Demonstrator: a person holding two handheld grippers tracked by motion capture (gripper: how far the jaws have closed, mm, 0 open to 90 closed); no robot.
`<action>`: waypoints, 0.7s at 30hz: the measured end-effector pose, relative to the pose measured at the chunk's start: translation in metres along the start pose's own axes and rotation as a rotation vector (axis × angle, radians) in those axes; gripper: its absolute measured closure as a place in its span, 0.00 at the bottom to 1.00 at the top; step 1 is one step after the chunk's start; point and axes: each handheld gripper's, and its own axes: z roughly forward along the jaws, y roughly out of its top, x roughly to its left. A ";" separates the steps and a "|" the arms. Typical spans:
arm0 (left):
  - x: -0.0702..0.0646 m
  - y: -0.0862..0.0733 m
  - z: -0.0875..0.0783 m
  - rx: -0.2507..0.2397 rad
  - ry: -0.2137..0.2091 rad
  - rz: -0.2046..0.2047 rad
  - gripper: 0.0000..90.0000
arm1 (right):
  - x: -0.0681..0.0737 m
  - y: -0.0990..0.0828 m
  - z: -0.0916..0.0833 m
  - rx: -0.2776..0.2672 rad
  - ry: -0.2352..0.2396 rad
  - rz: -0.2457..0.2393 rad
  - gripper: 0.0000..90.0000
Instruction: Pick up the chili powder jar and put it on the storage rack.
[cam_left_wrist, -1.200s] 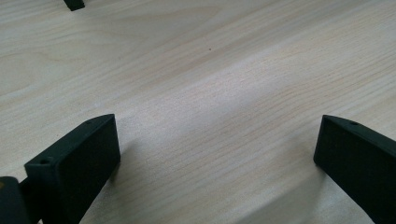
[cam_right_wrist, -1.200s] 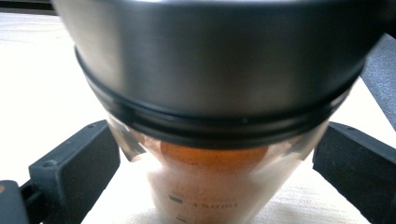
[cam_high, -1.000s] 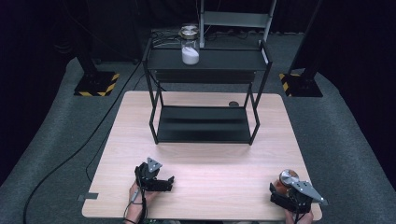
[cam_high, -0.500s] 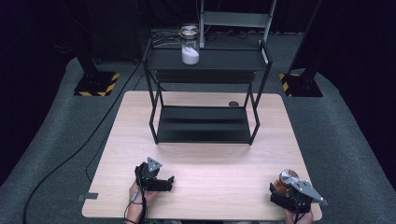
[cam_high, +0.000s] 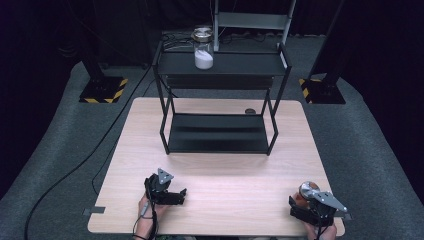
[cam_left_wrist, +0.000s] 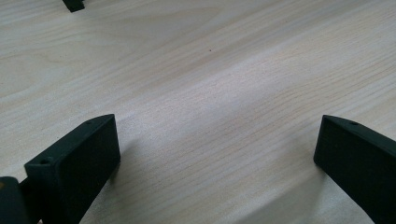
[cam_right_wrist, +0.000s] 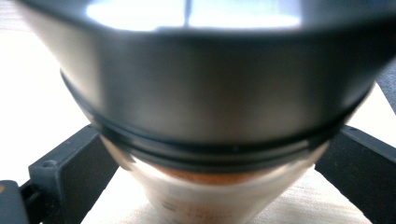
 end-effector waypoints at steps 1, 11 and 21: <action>0.000 0.000 0.000 0.000 0.000 0.000 0.00 | 0.000 -0.001 0.000 -0.006 -0.002 -0.005 0.00; 0.000 0.000 0.000 0.000 0.000 -0.001 0.00 | -0.008 0.001 -0.005 -0.052 0.016 -0.026 0.16; 0.000 0.000 0.000 0.000 0.000 -0.001 0.00 | -0.011 0.007 -0.005 -0.029 0.061 -0.048 0.34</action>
